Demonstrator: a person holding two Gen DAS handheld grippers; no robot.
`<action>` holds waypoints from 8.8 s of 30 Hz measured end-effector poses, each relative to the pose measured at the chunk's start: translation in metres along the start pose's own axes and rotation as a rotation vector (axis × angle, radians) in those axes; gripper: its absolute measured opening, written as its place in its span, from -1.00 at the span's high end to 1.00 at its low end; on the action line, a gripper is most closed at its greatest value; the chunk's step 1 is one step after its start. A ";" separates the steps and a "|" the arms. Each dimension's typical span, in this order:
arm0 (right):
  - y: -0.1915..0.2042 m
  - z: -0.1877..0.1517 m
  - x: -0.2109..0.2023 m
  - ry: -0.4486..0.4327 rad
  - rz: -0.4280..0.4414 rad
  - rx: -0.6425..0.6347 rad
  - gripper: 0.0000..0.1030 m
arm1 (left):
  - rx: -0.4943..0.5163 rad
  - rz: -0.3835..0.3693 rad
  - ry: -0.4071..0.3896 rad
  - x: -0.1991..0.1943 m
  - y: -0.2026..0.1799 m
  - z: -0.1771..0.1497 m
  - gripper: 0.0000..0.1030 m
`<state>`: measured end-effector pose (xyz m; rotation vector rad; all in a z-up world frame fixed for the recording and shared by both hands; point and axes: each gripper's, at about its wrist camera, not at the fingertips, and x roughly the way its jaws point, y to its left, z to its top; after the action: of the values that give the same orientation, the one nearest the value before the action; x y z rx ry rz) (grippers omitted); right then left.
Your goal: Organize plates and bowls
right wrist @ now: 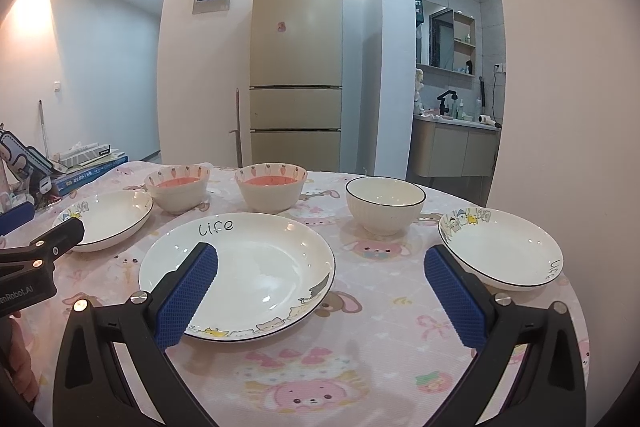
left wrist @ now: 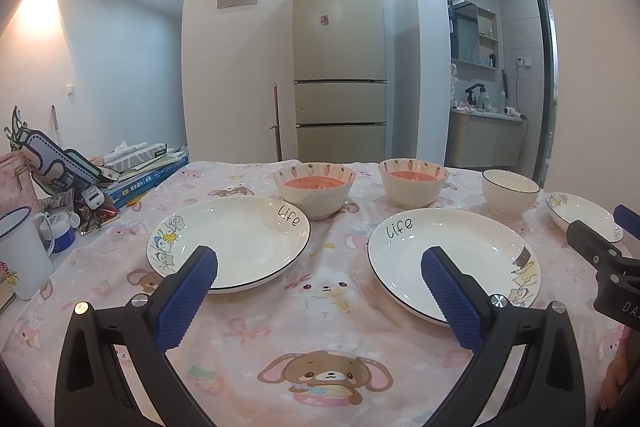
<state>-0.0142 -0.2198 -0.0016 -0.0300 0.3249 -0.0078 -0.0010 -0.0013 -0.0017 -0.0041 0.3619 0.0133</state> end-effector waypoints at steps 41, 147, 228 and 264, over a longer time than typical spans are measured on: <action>-0.005 0.057 -0.050 -0.046 0.155 -0.030 -1.00 | 0.118 0.036 -0.088 -0.056 0.031 0.043 -1.00; 0.164 0.072 0.189 0.833 0.614 0.137 0.73 | -0.405 -0.227 0.601 0.125 0.226 0.073 0.75; -0.039 0.014 0.141 0.732 0.317 0.093 0.62 | -0.034 -0.319 0.703 0.131 -0.021 0.022 0.57; -0.033 0.003 0.120 0.631 0.221 -0.022 0.57 | 0.054 -0.208 0.591 0.106 -0.042 0.006 0.49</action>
<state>0.1008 -0.2544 -0.0362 -0.0127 0.9579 0.2095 0.1010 -0.0423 -0.0331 0.0077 0.9514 -0.2075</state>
